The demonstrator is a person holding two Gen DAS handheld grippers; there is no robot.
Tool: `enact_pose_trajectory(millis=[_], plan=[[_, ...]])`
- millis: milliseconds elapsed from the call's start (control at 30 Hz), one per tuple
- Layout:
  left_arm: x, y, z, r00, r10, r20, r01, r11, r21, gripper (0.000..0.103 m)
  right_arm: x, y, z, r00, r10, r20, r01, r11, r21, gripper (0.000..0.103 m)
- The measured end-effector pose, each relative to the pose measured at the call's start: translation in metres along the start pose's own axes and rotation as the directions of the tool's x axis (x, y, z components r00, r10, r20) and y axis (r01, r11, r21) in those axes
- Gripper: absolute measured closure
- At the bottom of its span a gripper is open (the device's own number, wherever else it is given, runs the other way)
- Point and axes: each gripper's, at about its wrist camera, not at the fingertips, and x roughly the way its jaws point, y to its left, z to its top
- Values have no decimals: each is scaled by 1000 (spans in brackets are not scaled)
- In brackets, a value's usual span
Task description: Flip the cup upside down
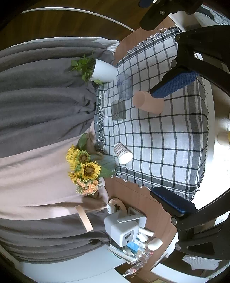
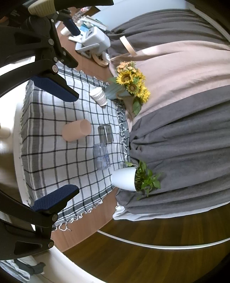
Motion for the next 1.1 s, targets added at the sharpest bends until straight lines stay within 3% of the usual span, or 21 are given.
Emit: enact_pose_trajectory(millis=[1100], plan=[[0,3,4,1000,3,9,-3,1000,-2,1,-2,4,1,1000,-7,8,7,1000,-5,8]])
